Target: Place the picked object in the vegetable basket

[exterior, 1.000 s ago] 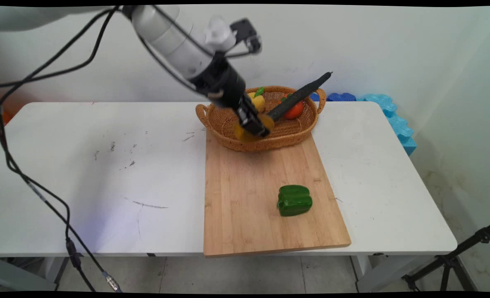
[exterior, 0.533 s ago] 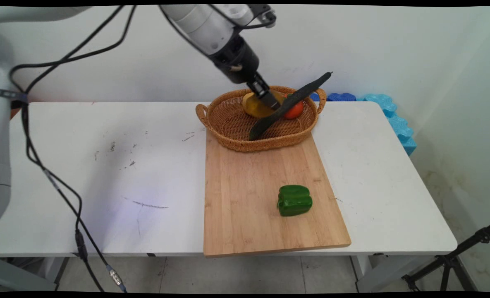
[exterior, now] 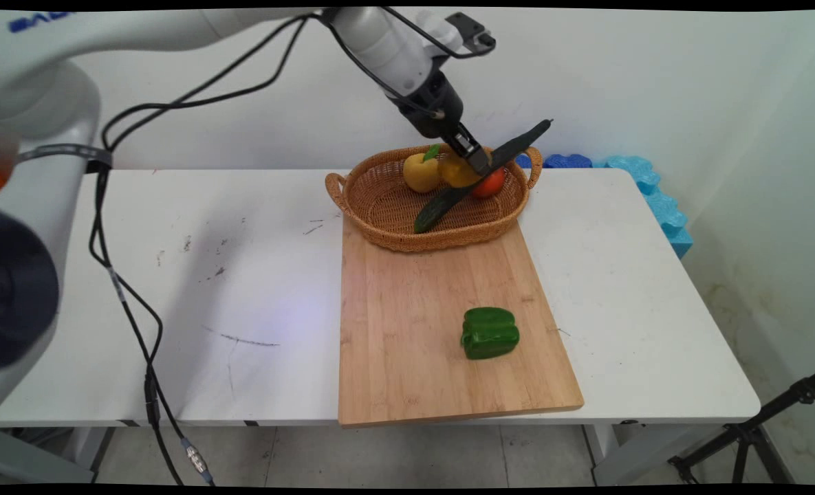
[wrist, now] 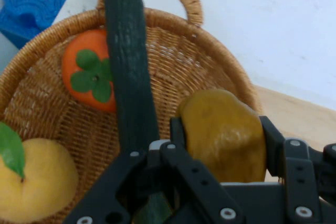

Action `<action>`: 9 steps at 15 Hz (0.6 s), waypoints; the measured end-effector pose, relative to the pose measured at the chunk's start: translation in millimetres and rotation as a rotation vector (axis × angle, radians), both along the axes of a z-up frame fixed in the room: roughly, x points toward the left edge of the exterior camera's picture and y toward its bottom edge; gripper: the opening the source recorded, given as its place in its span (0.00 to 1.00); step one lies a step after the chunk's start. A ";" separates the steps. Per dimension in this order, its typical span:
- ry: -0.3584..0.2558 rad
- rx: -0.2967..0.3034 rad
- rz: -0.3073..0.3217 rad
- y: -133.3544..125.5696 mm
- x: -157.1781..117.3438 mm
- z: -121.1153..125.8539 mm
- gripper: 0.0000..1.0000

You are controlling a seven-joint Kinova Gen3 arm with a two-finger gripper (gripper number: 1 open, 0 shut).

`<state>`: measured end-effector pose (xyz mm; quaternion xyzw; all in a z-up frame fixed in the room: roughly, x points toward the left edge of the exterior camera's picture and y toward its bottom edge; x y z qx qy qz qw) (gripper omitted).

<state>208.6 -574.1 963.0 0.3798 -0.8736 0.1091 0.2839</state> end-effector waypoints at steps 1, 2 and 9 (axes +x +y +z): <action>-0.001 0.004 0.009 -8.7 -2.7 -8.3 0.00; -0.001 0.010 0.018 -15.1 -4.1 -15.4 0.00; 0.007 0.053 0.035 -36.7 -18.6 -59.5 0.00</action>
